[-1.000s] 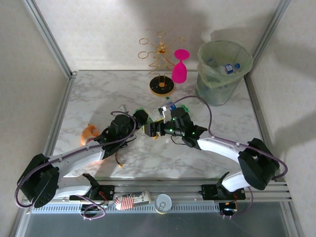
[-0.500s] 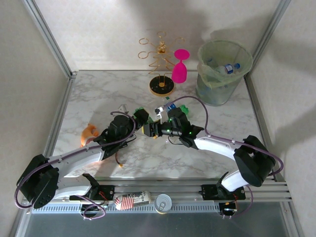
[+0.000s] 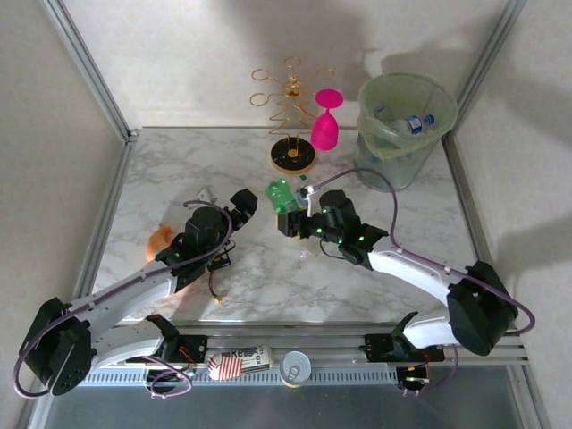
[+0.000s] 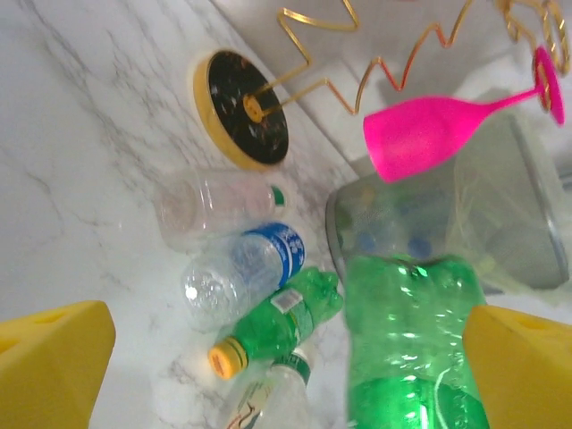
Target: Put the plastic bottles in the bin
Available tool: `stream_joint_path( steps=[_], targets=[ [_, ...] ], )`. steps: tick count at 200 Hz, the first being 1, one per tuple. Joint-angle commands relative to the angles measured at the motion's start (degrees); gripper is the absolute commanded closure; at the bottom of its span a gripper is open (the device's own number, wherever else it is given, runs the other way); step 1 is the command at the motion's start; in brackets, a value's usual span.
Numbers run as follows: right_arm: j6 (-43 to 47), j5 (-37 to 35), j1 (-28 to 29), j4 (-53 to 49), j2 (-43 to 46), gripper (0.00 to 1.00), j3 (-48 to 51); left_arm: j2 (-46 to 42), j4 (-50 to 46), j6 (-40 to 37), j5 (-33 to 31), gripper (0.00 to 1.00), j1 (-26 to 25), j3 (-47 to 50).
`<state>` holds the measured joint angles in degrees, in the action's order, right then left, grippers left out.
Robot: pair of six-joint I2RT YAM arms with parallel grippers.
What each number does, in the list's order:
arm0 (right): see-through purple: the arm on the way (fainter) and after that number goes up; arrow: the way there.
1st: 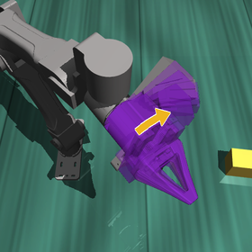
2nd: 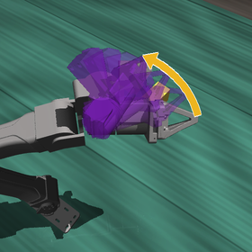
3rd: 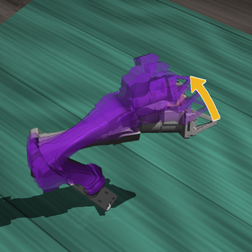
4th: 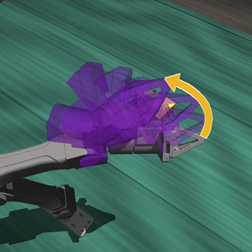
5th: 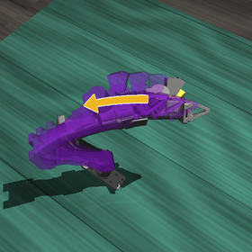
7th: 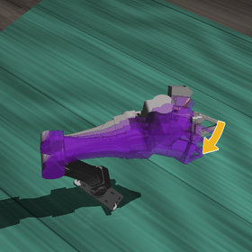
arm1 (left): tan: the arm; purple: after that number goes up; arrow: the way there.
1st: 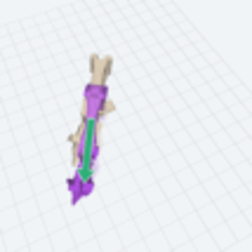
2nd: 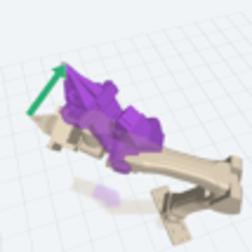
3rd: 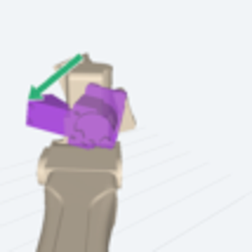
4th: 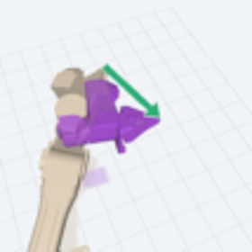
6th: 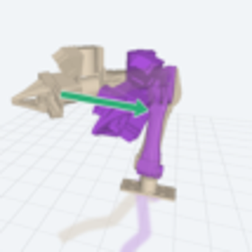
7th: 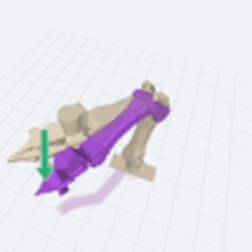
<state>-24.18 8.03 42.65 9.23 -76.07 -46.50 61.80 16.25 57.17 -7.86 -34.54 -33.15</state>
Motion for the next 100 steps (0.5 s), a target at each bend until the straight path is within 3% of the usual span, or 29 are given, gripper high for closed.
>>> stream_joint_path(
  steps=[1, 50, 100],
  targets=[
    [3.16, -4.40, -4.68, -5.02, 5.00, 0.44, -0.63, -1.51, -1.64, 0.01, -2.69, 0.00, 1.27, 2.47],
    [7.34, -7.39, -16.27, -11.70, 12.06, 0.44, -9.36, 1.01, 1.02, 2.28, 1.47, 0.00, 1.41, 5.82],
    [11.03, -12.09, -25.78, -12.09, 10.20, 0.45, -21.76, 3.84, 6.02, 3.68, 7.30, 0.00, 1.32, 8.18]
  ],
)
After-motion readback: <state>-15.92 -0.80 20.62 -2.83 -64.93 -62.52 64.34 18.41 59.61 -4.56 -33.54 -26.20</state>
